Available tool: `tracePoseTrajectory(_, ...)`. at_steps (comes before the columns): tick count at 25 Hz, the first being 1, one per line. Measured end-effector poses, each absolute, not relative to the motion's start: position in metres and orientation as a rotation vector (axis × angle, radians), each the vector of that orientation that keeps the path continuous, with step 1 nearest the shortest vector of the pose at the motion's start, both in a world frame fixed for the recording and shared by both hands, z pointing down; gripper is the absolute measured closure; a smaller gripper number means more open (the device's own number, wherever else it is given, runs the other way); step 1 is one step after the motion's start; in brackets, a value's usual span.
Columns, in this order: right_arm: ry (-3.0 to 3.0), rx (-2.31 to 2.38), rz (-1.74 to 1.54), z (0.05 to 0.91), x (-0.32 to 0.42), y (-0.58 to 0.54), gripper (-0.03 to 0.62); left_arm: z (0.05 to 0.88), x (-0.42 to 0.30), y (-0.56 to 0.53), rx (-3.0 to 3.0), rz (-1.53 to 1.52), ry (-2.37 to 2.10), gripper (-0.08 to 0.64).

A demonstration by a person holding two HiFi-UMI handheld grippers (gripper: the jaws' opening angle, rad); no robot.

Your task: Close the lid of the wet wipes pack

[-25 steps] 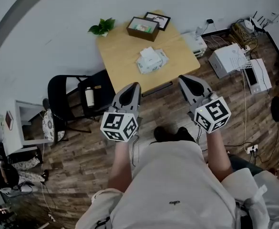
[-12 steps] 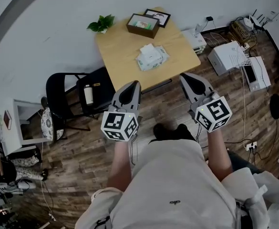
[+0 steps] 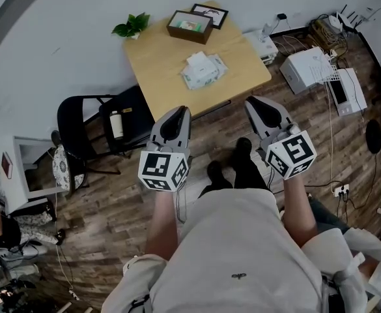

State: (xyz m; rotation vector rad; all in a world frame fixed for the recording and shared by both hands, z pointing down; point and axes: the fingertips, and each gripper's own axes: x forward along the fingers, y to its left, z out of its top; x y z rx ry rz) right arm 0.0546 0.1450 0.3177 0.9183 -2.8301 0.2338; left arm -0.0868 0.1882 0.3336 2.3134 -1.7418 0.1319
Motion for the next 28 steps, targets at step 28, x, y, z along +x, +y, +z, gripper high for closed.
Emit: tracePoseTrajectory(28,-2.886,0.627,0.278,0.337,0.032,-0.023,0.413,0.34,-0.094,0.039,2.193,0.165,-1.869,0.437)
